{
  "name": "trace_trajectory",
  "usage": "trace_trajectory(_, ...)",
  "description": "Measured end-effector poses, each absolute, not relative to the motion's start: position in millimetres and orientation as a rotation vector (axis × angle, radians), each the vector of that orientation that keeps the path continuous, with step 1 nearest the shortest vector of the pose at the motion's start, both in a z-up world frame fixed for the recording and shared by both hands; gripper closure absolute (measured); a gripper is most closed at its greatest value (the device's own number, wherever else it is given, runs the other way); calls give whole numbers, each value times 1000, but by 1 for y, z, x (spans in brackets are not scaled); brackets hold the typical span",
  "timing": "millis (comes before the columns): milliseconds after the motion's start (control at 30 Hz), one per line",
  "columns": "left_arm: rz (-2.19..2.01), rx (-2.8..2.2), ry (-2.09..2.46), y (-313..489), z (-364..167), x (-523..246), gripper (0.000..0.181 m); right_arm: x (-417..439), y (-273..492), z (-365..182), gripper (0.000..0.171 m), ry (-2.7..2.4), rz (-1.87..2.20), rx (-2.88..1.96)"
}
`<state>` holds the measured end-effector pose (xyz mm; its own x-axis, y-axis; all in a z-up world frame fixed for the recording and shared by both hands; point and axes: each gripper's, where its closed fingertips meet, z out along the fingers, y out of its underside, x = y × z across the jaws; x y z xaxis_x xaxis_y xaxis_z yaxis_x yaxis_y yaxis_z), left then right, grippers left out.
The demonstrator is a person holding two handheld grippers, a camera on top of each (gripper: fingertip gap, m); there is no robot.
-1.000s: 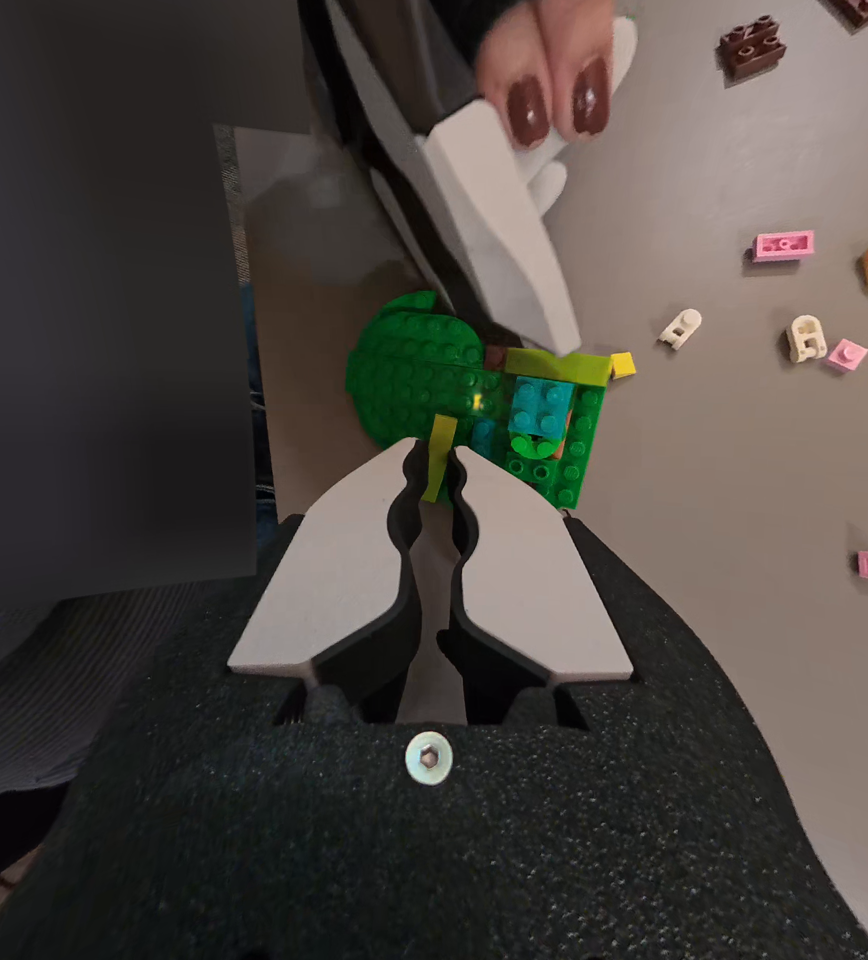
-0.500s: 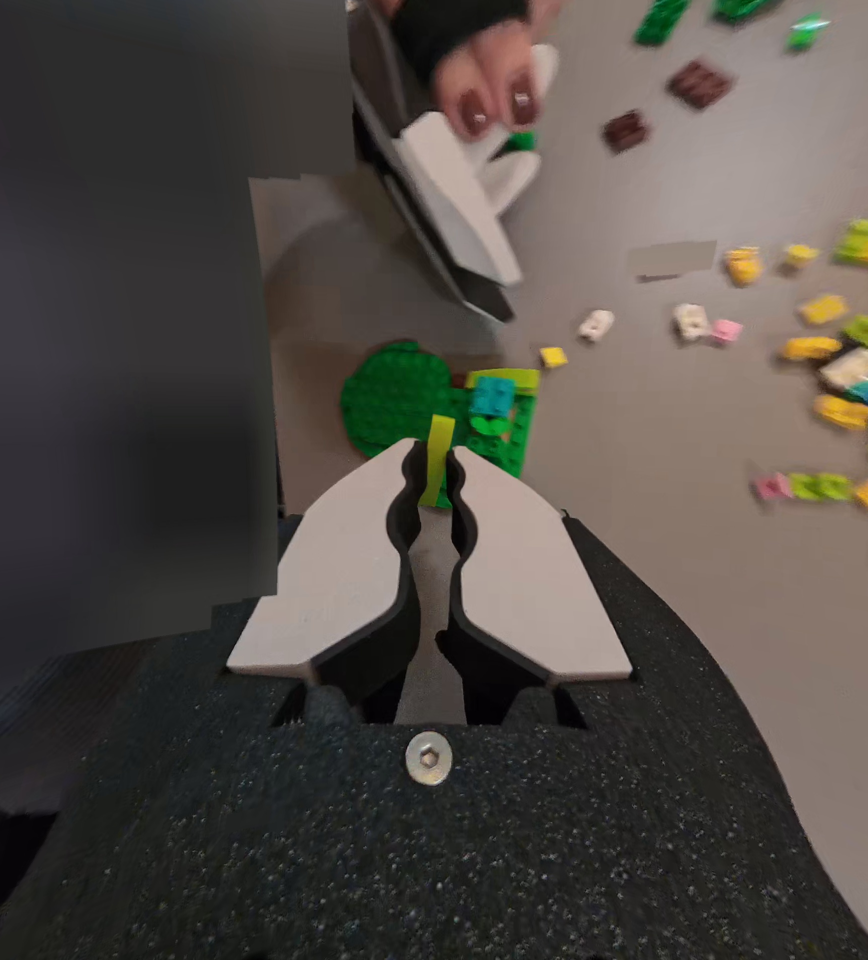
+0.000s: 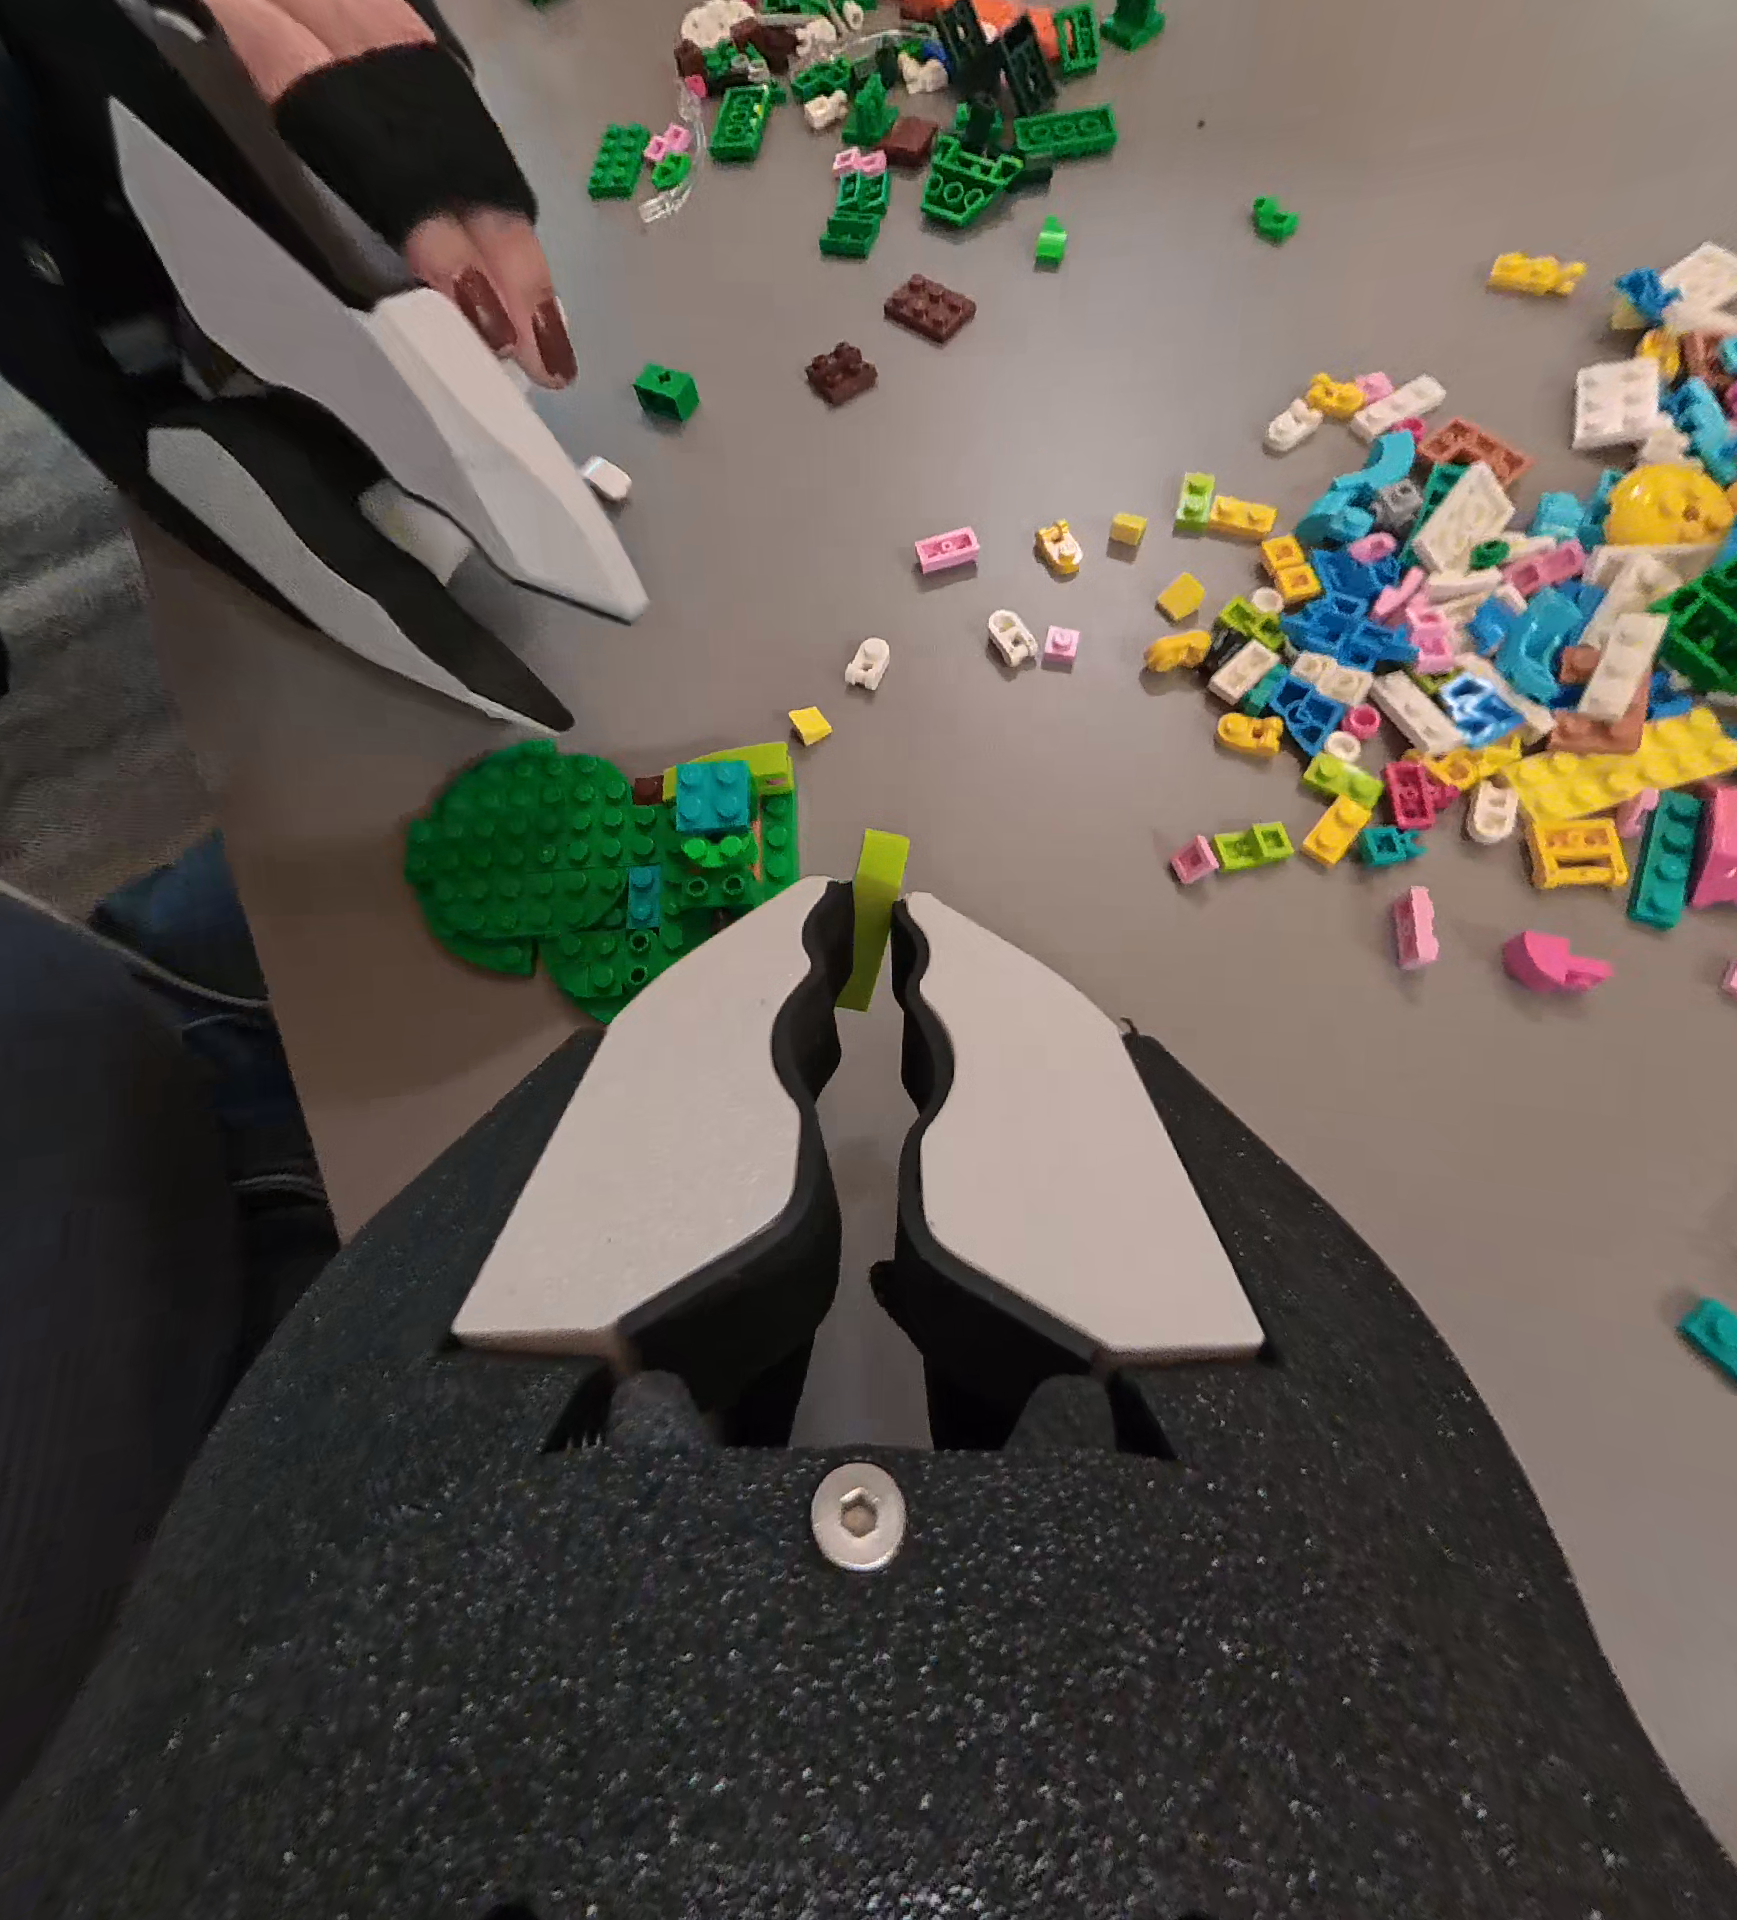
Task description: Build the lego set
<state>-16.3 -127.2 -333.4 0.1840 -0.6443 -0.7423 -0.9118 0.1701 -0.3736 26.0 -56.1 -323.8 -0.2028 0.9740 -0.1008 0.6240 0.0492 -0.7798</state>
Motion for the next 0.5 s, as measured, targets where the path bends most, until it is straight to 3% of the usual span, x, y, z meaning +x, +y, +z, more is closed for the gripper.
trace_trajectory(233, 335, -1788, 1322, -155, -334, -23, 127, 11, -69, -349, 165, -2103, 823, -1501)
trace_trajectory(500, 286, -1917, 1149, -227, -341, -14, 113, -13, -128, -360, 165, -2346, 899, -1192)
